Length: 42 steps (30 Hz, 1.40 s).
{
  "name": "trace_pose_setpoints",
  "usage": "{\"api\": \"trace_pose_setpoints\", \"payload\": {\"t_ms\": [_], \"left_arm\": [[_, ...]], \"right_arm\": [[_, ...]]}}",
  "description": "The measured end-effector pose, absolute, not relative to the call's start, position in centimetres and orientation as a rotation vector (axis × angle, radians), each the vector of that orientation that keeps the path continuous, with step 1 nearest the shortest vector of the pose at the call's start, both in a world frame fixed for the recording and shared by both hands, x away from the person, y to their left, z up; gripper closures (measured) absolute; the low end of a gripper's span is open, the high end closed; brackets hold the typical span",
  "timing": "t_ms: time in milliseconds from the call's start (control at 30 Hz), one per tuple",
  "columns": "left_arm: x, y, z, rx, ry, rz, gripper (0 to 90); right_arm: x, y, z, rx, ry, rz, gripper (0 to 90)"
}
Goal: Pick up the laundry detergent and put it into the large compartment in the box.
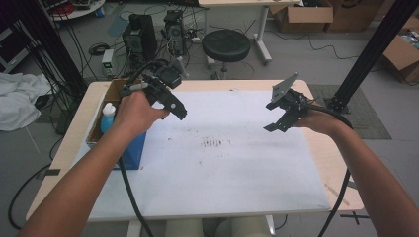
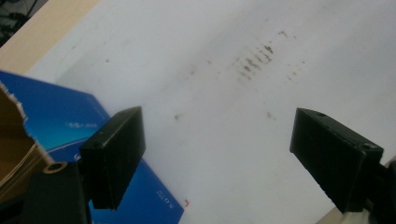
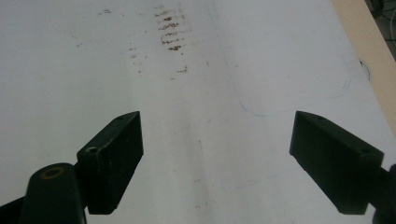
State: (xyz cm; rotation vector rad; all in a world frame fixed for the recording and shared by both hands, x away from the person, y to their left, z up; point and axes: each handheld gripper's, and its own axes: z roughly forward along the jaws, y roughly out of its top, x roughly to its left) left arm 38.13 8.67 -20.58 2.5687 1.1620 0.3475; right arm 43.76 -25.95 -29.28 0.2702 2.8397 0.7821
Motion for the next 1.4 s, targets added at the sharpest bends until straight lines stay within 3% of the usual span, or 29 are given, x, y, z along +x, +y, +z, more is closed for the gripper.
{"api": "trace_pose_setpoints", "payload": {"t_ms": [400,733,1400], "left_arm": [[37.0,3.8,-21.6,2.715,0.890,0.299,19.2],[36.5,1.9,-22.7,2.798,0.746,0.272,19.1],[36.7,1.0,-23.6,2.825,0.669,0.247,19.2]], "right_arm": [[43.9,-25.4,-29.6,0.271,2.858,0.772,16.8],[43.9,-25.3,-29.3,0.265,2.854,0.779,16.9],[44.4,-24.6,-29.2,0.252,2.865,0.768,17.0]]}}
